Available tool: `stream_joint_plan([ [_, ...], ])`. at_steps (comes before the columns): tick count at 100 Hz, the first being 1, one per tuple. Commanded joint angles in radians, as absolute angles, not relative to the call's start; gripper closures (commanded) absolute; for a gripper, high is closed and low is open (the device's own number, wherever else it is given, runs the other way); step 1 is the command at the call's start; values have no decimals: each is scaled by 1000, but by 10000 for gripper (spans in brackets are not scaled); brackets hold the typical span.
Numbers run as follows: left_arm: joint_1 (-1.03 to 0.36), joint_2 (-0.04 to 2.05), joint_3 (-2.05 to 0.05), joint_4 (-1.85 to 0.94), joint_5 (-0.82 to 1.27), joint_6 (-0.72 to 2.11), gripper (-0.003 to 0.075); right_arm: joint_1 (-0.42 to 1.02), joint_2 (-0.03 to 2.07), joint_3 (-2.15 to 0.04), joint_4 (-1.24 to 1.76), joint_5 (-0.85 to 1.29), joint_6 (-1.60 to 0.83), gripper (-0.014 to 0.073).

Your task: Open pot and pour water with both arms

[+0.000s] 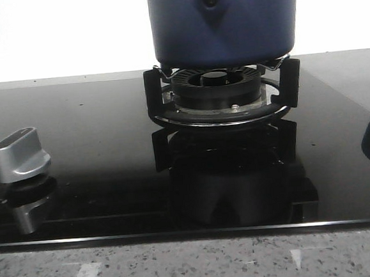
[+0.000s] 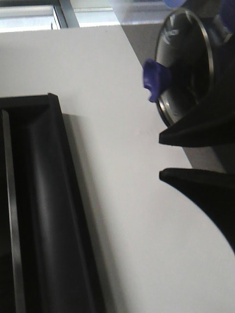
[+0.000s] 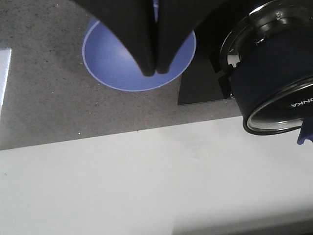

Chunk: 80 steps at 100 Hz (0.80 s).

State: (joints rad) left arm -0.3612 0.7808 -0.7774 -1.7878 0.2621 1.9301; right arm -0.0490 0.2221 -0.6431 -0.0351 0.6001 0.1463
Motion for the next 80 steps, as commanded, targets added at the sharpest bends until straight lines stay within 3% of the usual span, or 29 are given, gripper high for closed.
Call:
stream_joint_plan([
  [1, -356, 634, -668, -1822, 179, 1924, 660, -46, 201, -612, -40, 453, 134, 662],
  [18, -356, 390, -473, -1836, 37, 1924, 741, -46, 170, -554, -40, 402, 134, 663],
  [33, -356, 271, -386, -1872, 8, 1924, 740, -46, 167, -544, -40, 390, 134, 668],
  [80, -356, 235, -351, -1872, 13, 1924, 740, -17, 167, -544, -42, 449, 134, 668],
])
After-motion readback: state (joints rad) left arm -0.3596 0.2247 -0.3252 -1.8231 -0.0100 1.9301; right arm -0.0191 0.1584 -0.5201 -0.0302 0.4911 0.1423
